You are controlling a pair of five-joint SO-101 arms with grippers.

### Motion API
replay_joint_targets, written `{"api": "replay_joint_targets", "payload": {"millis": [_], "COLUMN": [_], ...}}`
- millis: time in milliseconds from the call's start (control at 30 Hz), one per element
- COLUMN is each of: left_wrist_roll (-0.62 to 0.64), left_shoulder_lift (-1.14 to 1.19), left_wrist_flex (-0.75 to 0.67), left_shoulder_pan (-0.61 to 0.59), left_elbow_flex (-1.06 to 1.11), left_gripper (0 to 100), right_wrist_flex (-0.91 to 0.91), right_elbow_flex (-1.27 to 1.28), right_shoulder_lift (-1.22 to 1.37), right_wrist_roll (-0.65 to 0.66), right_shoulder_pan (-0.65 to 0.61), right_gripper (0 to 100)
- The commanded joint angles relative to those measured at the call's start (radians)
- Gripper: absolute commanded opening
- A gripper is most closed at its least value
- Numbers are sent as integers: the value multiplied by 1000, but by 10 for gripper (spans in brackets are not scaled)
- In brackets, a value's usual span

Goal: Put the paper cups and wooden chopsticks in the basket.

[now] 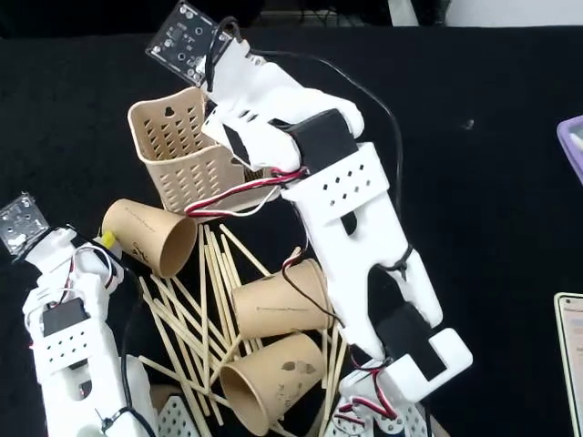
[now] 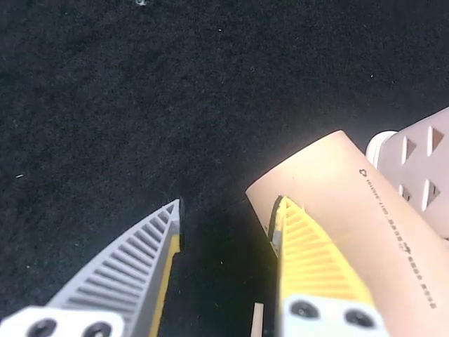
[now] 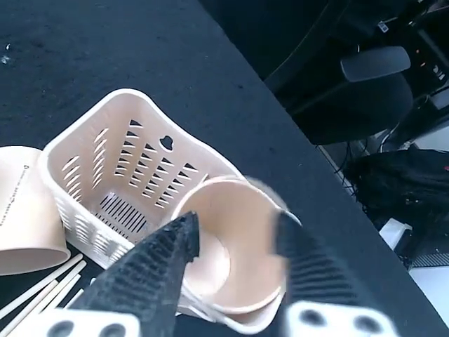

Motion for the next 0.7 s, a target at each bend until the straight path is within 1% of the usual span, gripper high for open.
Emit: {"api": "replay_joint_targets", "payload": {"millis": [0,167,200,267,367,433,467,667], "left_wrist_roll": [5,5,5,5,5,5,5,5], "left_shoulder_lift": [-3,-3,-3,-3,-3,-3,-3,-3], "left_wrist_flex": [-12,-12,-12,-12,-12,-14,-14,-12], "left_shoulder_pan": [-10,-10,-10,-10,-10,-10,-10,-10], "left_elbow_flex": [-5,-5,-5,-5,-5,-5,-5,-5], "left_gripper": [220,220,220,220,220,220,220,220], "right_wrist_flex": [5,-3,-3,-5,-5,-3,-3,-12], "right_elbow_flex": [-27,-31,-24,-4,15,24,25,21], "right_shoulder_lift": [-16,-5,-2,12,36,59,71,157], "right_wrist_roll": [-2,-3,-21,-97,-269,-350,-367,-367], "right_shoulder_pan": [17,44,55,98,150,167,170,169], "right_gripper": [329,257,242,224,220,220,220,218]}}
